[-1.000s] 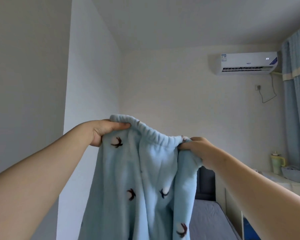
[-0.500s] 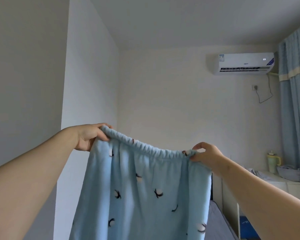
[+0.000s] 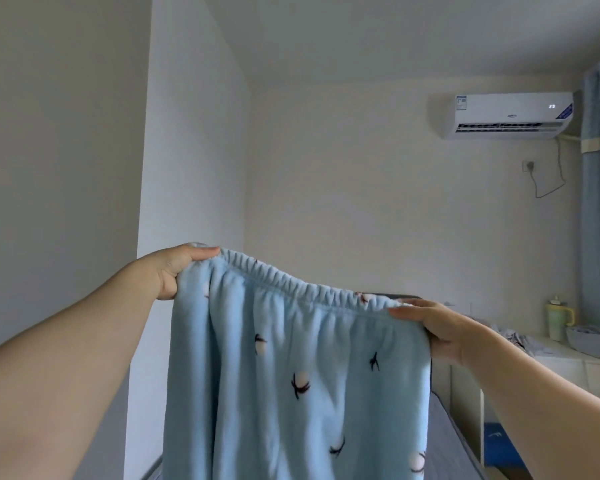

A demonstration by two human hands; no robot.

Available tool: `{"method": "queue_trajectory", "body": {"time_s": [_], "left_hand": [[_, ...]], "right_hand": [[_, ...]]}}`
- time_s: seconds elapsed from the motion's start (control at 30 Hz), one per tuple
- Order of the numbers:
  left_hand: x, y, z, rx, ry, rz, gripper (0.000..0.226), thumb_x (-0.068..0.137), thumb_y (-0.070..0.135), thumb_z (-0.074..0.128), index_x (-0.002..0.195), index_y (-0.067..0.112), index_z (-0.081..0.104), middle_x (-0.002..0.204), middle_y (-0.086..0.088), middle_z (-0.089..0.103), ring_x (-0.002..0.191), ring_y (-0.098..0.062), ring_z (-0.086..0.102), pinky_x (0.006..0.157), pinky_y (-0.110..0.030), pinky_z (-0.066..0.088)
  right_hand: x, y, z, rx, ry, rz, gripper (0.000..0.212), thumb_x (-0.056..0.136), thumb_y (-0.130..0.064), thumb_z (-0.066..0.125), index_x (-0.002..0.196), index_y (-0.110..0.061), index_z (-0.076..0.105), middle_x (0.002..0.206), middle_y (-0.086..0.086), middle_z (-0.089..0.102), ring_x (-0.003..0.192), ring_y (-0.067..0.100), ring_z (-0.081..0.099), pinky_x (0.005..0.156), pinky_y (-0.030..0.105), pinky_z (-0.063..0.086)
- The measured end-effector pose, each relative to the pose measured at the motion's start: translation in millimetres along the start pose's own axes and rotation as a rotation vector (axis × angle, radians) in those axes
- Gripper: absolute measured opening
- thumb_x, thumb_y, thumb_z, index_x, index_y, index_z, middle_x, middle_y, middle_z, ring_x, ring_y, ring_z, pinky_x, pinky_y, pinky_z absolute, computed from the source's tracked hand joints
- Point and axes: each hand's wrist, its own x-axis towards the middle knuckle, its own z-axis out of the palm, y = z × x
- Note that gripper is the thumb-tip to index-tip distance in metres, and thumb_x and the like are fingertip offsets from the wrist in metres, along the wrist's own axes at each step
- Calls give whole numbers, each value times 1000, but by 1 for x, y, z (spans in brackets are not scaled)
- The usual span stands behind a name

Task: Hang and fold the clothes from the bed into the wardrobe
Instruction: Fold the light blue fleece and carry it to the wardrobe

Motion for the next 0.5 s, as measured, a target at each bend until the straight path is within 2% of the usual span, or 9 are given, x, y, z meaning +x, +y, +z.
{"method": "queue_trajectory", "body": {"time_s": [0.1,0.17,0.23,0.27,0.33,0.37,0.4,0.47,0.5], "left_hand": [[-3,-18,10,101,49,-186,24,87,22,63,70,5,59,71,-11,60,69,-25,55,70,-34,46],[-6,-32,24,142,76,-211,28,91,15,56,67,1,54,71,-11,54,66,-25,50,77,-33,43],[-10,-46,41,195,126,-176,26,93,8,51,68,1,47,72,-10,50,67,-24,49,79,-34,40],[-12,-52,49,200,141,-165,24,93,6,51,70,-2,48,76,-11,51,74,-25,52,82,-34,41],[-18,-58,66,165,165,-145,11,92,6,52,89,-5,54,95,-16,56,93,-25,53,87,-34,41],[-19,-57,74,154,174,-100,9,91,4,51,97,-1,56,104,-18,55,94,-24,52,83,-31,42],[-20,-56,84,161,172,-21,9,90,2,50,94,5,57,107,-18,53,89,-22,50,74,-27,41],[-23,-56,101,214,105,120,22,89,-1,46,77,17,53,101,-14,51,82,-21,46,59,-24,33],[-29,-54,108,242,64,165,25,89,0,46,74,20,51,99,-10,51,84,-21,46,57,-23,32]], "right_hand": [[-4,5,12,-103,82,207,14,83,-8,65,88,4,64,74,19,70,67,31,64,61,38,54],[-4,6,25,-87,154,246,13,83,-8,64,78,4,60,65,16,66,62,29,59,60,37,50],[-2,5,38,-35,213,258,16,84,-6,61,72,4,56,65,14,61,60,28,56,57,39,48],[-1,4,43,-1,229,261,17,85,-5,60,71,4,56,67,14,60,60,28,55,57,41,48],[-1,1,55,64,233,242,12,84,-1,59,74,4,57,72,14,61,61,28,57,56,40,48],[0,0,60,82,232,217,5,83,1,60,78,3,59,76,15,61,63,27,58,53,38,49],[0,-1,65,95,228,185,2,82,3,60,84,2,60,80,15,62,65,26,59,50,35,49],[1,-2,74,99,199,118,10,82,4,58,88,-3,60,85,16,60,69,26,60,46,31,51],[2,-3,79,95,185,83,10,82,4,57,86,-5,59,84,16,60,69,26,59,46,31,52]]}}
